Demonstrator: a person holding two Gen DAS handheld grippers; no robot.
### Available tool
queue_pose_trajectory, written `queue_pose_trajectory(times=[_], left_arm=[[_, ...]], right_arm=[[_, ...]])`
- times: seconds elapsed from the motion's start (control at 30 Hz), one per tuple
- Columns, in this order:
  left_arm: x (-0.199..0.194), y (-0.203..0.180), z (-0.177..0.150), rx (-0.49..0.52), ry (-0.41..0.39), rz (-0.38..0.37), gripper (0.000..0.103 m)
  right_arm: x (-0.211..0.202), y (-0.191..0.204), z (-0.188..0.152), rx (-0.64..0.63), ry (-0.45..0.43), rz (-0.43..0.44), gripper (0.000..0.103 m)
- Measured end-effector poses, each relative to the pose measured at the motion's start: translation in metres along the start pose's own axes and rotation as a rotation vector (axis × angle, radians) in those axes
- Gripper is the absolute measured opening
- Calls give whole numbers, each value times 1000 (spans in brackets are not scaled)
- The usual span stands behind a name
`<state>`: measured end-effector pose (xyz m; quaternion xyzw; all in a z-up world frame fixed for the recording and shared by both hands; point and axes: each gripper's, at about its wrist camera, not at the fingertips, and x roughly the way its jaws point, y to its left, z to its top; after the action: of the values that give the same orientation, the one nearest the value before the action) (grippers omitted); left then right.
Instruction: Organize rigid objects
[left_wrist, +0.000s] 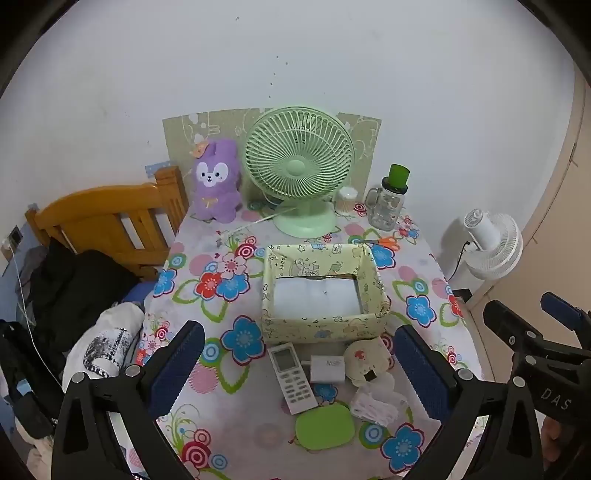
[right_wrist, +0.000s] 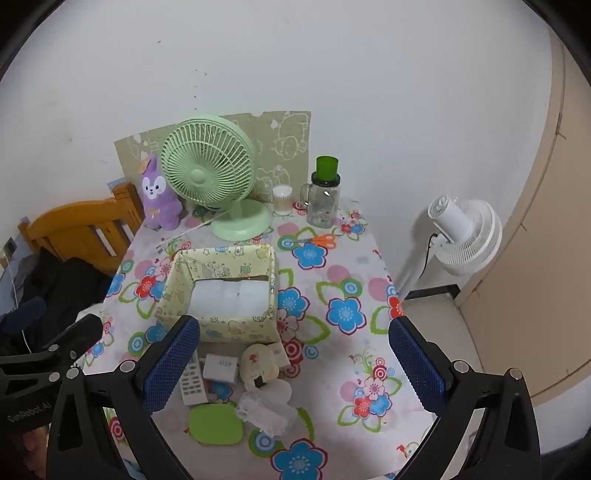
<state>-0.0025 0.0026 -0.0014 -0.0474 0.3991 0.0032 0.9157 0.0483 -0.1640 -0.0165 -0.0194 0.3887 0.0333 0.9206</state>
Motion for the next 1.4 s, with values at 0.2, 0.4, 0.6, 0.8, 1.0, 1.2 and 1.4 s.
queue_pose_trajectory(times=[0.2, 0.4, 0.6, 0.8, 1.0, 1.2, 1.4], left_arm=[[7, -9, 1, 27, 24, 47, 103], [14, -10, -2, 26, 42, 48, 103], [19, -6, -2, 24, 65, 49, 103], [25, -3, -8, 13, 86, 46, 103], [27, -2, -7, 11, 89, 44, 103], [26, -1, -7, 5, 75, 35, 103], [22, -2, -6, 8, 47, 43, 103]], right_arm=[[2, 2, 0, 4, 24, -22, 103], [-1, -4, -4, -6, 22, 3, 103], [7, 0, -5, -17, 29, 9, 103], [16, -1, -14, -8, 56, 31, 103], [19, -1, -16, -4, 67, 39, 103], [20, 1, -15, -11, 51, 44, 103], [14, 1, -13, -27, 6, 47, 103]])
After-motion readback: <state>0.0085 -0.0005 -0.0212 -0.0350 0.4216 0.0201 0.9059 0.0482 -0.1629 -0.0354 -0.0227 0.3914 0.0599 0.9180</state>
